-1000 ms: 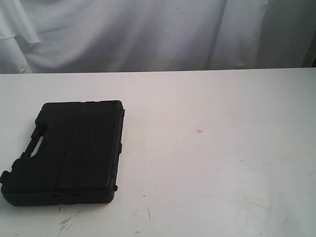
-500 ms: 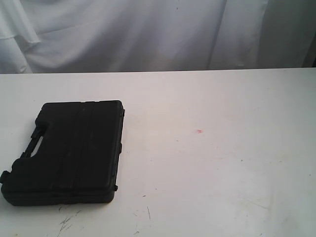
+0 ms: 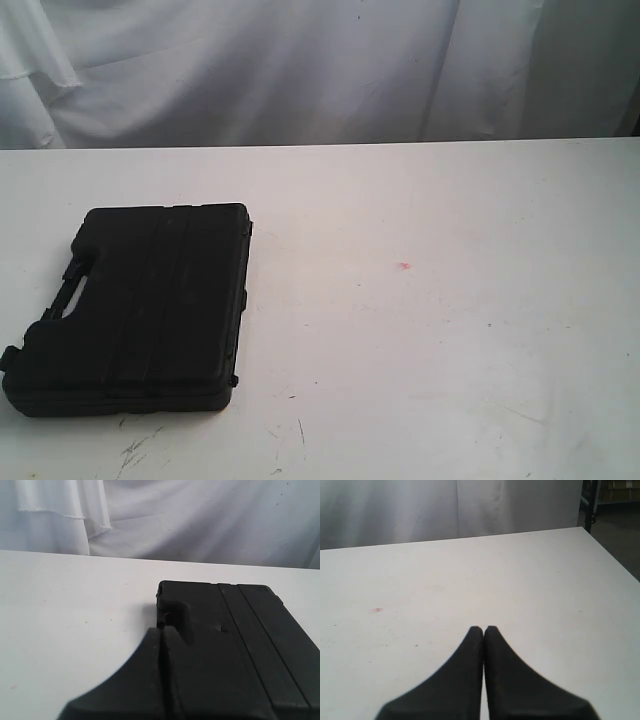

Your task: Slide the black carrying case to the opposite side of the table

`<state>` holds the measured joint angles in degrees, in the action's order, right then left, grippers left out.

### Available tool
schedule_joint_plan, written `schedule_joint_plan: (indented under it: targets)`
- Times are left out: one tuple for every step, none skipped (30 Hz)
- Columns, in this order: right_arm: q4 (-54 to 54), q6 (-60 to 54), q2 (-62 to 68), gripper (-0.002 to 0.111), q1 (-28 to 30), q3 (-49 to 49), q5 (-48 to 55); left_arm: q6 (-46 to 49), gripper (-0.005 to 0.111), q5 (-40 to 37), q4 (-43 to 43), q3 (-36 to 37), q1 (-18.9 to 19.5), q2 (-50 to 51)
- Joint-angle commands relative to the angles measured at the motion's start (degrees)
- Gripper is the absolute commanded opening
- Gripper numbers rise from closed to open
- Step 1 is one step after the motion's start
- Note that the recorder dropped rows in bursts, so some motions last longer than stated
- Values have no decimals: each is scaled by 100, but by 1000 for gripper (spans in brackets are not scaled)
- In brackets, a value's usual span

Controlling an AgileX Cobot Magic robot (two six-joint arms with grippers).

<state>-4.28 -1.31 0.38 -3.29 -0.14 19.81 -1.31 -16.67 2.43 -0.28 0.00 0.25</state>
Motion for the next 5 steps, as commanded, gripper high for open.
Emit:
schedule_joint_plan:
  targets:
    - [33, -19, -38, 0, 0, 14, 1, 12, 0, 36, -14, 28, 0, -25]
    - [33, -19, -38, 0, 0, 14, 1, 12, 0, 36, -14, 28, 0, -25]
    - [33, -19, -38, 0, 0, 14, 1, 12, 0, 36, -14, 28, 0, -25]
    - [33, -19, -38, 0, 0, 14, 1, 12, 0, 36, -14, 28, 0, -25]
    - [33, -19, -38, 0, 0, 14, 1, 12, 0, 36, -14, 28, 0, -25]
